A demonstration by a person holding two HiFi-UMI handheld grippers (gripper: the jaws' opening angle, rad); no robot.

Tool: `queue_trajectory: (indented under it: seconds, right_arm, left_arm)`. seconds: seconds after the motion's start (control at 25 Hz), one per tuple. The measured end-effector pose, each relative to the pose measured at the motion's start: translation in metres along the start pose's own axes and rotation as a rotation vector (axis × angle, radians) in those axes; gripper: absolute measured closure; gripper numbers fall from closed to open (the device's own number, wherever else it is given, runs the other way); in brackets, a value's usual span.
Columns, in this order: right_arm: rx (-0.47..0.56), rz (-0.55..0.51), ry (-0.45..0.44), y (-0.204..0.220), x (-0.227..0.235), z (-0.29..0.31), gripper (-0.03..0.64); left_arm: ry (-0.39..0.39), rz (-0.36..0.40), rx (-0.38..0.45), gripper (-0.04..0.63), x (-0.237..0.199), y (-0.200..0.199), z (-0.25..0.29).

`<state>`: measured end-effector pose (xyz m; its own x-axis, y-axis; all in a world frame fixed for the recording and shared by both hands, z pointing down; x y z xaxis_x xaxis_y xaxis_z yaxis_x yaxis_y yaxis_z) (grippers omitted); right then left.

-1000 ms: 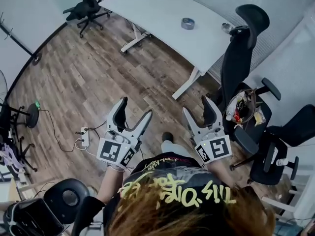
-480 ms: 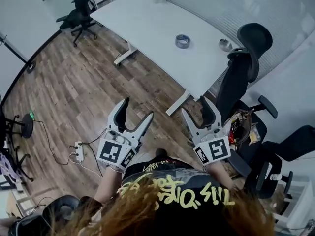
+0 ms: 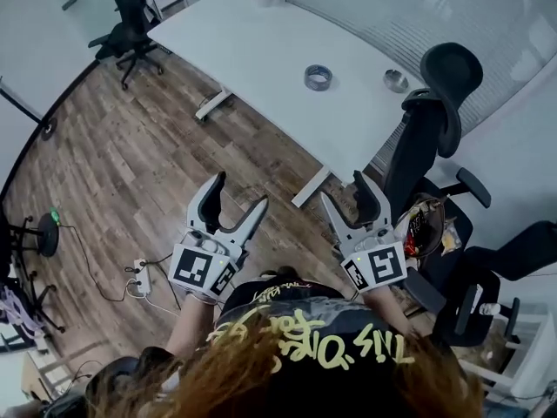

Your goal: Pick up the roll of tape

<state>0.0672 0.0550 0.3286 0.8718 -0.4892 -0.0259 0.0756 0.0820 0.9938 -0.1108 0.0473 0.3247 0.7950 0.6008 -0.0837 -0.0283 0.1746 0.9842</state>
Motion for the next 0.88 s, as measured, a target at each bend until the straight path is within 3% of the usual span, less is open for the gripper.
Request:
queue_trajectory:
  seconds: [0.48,0.64,0.88]
  right_arm:
    - [-0.023,0.009,-0.061,0.013,0.014,0.038,0.341]
    - [-0.022,0.008,-0.056,0.01,0.017,0.061,0.341]
    - [-0.012,0.001,0.029,0.008,0.052,0.112,0.341]
  left_arm:
    - [-0.014,0.021,-0.02,0.241,-0.016,0.007,0.039]
    - [0.021,0.01,-0.007,0.241,-0.028,0.003,0.056]
    - [0.111,0.034,-0.02,0.242,-0.065,0.004,0.123]
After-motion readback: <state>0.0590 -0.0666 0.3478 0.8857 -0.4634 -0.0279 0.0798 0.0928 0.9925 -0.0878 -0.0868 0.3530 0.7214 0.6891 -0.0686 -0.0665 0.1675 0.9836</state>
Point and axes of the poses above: the fingertips, and each gripper's own axes: z forward along the fingers, x to its right, y out of its underside, the point moved 1 cm from there along -z, backward along the fingers, and after that the axes turned 13 degrees about -x, right-handed, at the moved point
